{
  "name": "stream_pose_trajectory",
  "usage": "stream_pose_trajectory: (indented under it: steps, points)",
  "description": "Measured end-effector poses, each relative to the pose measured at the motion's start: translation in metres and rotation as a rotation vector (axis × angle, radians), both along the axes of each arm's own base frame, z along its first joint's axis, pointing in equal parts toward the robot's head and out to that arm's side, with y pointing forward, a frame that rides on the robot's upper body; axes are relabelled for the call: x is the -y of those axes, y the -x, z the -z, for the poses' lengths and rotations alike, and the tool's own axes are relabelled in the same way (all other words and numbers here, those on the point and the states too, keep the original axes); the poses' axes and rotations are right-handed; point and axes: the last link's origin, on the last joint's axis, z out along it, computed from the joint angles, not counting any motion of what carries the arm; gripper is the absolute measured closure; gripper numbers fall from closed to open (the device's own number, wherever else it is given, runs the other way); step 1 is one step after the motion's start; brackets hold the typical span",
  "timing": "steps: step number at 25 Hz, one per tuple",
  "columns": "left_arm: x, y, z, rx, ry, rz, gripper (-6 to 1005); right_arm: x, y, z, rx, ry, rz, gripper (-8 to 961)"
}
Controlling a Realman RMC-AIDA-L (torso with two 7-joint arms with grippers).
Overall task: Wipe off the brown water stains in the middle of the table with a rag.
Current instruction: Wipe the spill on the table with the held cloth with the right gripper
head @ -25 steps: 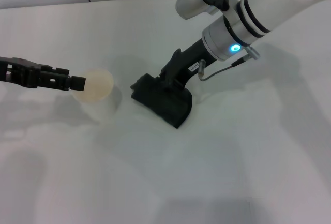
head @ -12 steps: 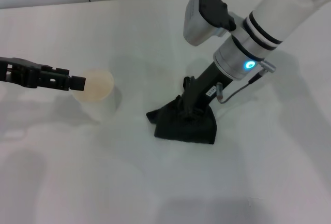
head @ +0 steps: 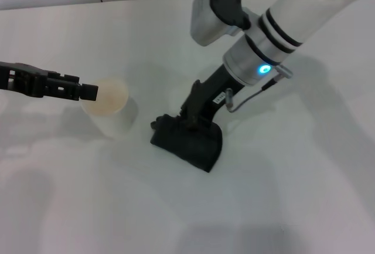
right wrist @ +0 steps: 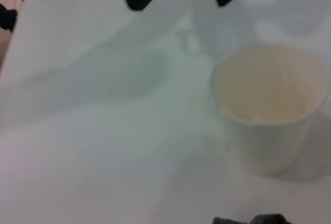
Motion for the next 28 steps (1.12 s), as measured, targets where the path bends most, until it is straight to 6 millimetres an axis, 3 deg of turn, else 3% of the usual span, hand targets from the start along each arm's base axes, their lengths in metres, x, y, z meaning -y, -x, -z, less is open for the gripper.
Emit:
stream_pose_trajectory:
  steps: [7,17,28]
  points:
    - [0.000,0.000,0.000,-0.002,-0.003,-0.001,139,-0.017,0.003,0.013,0.015,-0.149,-0.035,871]
    - [0.001,0.003,0.001,-0.014,0.000,-0.010,139,-0.036,0.000,0.006,-0.036,-0.295,0.038,870]
    - [0.000,0.004,0.001,-0.024,-0.001,-0.009,139,-0.039,-0.003,0.004,-0.026,-0.317,0.044,871]
